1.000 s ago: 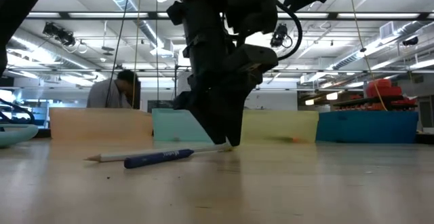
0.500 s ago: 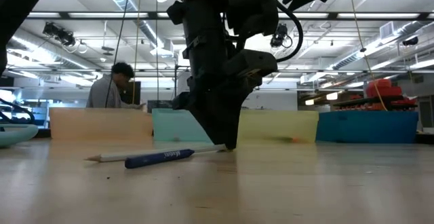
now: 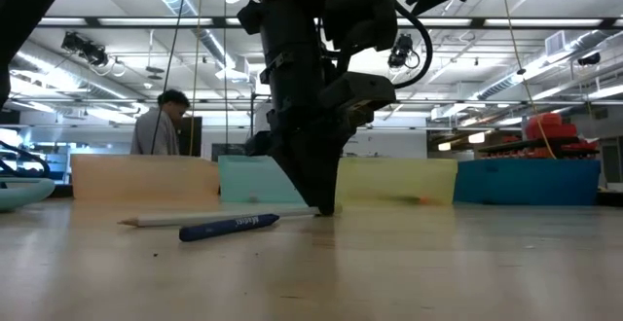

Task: Sort crayons/erasers/pens/pencils in bins
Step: Put the white pencil into the green bin

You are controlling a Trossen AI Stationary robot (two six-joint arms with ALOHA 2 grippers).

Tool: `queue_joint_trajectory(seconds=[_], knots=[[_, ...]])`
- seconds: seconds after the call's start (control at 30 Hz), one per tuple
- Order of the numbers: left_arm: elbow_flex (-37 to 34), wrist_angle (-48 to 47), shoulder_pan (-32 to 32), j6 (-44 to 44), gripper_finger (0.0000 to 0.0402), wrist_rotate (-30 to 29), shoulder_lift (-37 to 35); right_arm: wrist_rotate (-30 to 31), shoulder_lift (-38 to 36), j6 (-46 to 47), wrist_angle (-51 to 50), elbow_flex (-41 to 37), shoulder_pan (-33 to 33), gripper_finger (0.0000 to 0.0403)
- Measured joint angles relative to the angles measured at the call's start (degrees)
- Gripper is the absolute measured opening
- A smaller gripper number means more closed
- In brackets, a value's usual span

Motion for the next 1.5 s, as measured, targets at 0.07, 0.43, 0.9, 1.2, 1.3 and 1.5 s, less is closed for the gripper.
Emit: queue_joint_trajectory(seconds=[0.07, 0.43, 0.9, 1.2, 1.3, 1.5], knots=[[0.0, 0.0, 0.0, 0.0, 0.0042, 0.0, 0.0, 0.0, 0.0, -0.9, 0.0, 0.0, 0.0, 0.0184], [5.1, -5.5, 0.3, 2.5, 0.0033, 1.6, -0.1, 1.7, 0.0, -1.7, 0.0, 0.0, -0.1, 0.0184], [21.8, -27.6, 8.2, 18.9, 0.0039, -13.5, -0.3, 1.7, 0.0, -2.7, 0.0, 0.0, -0.7, 0.0184], [28.7, -28.4, 17.6, 25.8, 0.0031, -18.5, -1.4, 1.8, 0.0, -2.9, 0.7, -2.1, -2.8, 0.0184], [30.3, -27.2, 21.8, 27.3, 0.0037, -19.1, -1.9, 1.8, 0.0, -2.8, 1.8, -5.7, -3.9, 0.0184], [30.1, -19.4, 29.9, 25.5, 0.0038, -19.1, -2.2, 1.7, 0.0, 0.3, 3.5, -14.8, -5.1, 0.0184]])
